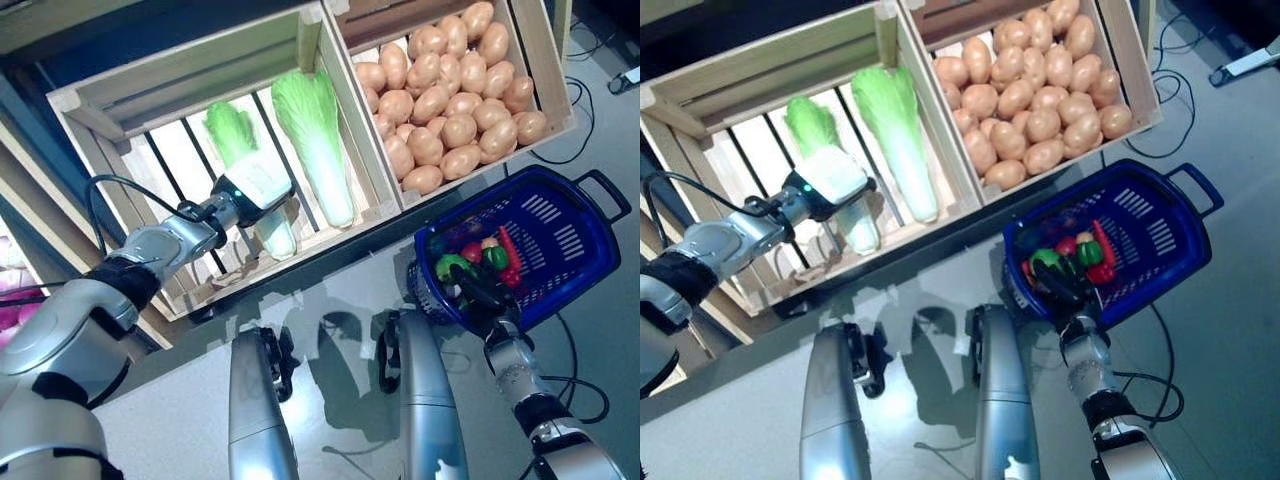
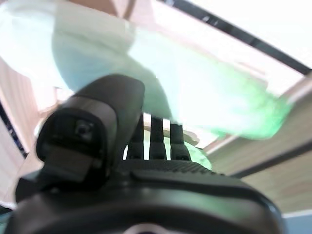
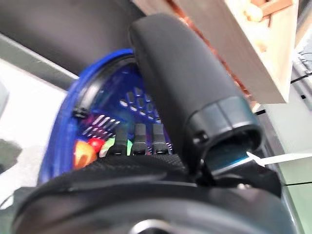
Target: Put vegetables into the basket
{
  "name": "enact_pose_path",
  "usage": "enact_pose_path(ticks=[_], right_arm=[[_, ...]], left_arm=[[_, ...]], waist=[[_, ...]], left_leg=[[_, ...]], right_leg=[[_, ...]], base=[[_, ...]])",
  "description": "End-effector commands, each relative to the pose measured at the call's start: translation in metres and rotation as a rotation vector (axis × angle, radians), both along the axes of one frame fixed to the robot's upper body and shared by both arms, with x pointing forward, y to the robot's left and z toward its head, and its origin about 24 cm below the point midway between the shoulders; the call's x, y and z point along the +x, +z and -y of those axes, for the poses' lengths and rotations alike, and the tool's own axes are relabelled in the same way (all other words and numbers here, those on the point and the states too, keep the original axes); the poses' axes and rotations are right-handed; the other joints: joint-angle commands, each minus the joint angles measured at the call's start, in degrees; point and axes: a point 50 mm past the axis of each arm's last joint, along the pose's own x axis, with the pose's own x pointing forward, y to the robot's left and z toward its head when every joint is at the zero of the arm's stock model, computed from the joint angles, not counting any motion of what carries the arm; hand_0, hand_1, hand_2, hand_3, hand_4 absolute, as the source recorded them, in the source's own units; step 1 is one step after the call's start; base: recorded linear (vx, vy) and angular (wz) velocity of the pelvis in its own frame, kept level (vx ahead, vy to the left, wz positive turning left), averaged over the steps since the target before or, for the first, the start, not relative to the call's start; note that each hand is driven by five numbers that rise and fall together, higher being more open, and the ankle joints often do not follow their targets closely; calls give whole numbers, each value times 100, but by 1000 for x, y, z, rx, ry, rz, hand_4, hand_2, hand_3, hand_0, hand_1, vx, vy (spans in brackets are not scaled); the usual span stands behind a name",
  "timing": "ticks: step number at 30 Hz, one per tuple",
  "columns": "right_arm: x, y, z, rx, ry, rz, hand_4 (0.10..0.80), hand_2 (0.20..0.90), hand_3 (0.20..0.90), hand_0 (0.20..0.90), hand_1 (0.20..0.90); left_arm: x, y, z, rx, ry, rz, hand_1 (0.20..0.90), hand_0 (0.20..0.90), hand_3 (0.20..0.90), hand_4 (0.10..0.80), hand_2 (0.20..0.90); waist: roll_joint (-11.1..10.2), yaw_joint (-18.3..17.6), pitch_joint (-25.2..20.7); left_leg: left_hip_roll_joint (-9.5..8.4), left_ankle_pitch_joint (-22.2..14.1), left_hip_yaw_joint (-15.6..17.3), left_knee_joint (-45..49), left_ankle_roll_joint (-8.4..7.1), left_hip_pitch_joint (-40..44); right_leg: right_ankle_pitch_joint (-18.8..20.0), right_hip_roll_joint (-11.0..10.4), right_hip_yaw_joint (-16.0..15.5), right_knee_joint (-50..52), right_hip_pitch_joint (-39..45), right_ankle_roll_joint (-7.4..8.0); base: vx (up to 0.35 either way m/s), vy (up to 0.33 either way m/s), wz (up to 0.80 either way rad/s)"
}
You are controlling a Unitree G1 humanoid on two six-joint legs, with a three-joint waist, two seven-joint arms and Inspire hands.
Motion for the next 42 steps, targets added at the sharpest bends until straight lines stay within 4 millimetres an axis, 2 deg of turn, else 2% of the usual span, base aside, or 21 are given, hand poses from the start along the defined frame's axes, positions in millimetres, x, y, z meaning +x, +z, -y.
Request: enact_pose_path(ticks=[1,8,15,17,18,22,31,35,37,38,42], right_arm=[[9,37,13,14,-65,209,800,900,900,900,900],[13,42,7,5,-8,249,800,900,900,900,900],[8,32,8,14,-4,222,800,900,900,900,900],[4,26,5,17,-5,202,800,900,900,900,900],[4,25,5,18,-5,199,800,900,900,900,900],[0,18,2,1,7,177,800,900,900,900,900],[-11,4,5,-24,24,124,800,900,900,900,900],[-14,-1,2,-18,23,99,800,900,900,900,900],[-16,-4,3,-21,30,91,800,900,900,900,900],[-16,-4,4,-22,32,89,800,900,900,900,900],[-13,0,5,-24,32,88,800,900,900,900,900]], left_arm=[[-23,-51,-60,84,207,-209,300,300,300,400,300],[-26,-54,-49,10,87,-167,300,300,300,400,300],[-30,-57,-38,-110,19,-176,300,300,300,400,300],[-32,-62,-33,-180,0,-182,300,300,300,400,300],[-33,-62,-32,-195,-5,-181,300,300,300,400,300],[-35,-65,-27,-297,-24,-174,300,300,300,400,300],[-41,-77,-34,-372,14,-190,300,300,300,400,300],[-42,-77,-41,-501,90,-168,300,300,300,400,300],[-44,-84,-45,-457,122,-192,300,300,300,400,300],[-45,-87,-47,-418,128,-211,900,900,900,800,900],[-45,-94,-51,-291,164,-281,900,900,900,800,900]], waist=[[-134,13,-74],[-39,21,-285],[-3,76,-535],[-2,107,-642],[-3,112,-650],[-18,182,-836],[-82,265,-1035],[-94,295,-1019],[-84,308,-985],[-87,305,-971],[-112,281,-889]], left_leg=[[86,128,194,-740,231,318],[238,446,401,-1682,174,1285],[301,721,575,-2709,117,2225],[289,842,658,-3175,127,2602],[300,1023,711,-3341,166,2645],[260,1119,817,-3897,165,3187],[180,1151,969,-4378,174,3861],[125,1219,965,-4572,172,4021],[111,1254,960,-4647,163,4055],[102,1257,962,-4653,160,4059],[106,1219,951,-4577,140,4010]], right_leg=[[79,-120,-38,-196,715,172],[331,-264,-148,-1257,1698,32],[543,-431,-274,-2150,2526,99],[652,-458,-314,-2523,2842,140],[815,-464,-352,-2667,2872,102],[957,-532,-436,-3199,3382,158],[1085,-604,-670,-3691,4060,226],[1157,-549,-698,-3911,4247,225],[1183,-529,-711,-3999,4310,233],[1188,-521,-718,-4010,4316,229],[1173,-527,-743,-3984,4300,219]], base=[[36,11,-17],[29,30,1],[76,17,-2],[44,4,1],[0,0,0],[45,8,2],[76,10,-3],[16,2,-1],[0,0,0],[0,0,0],[0,0,0]])
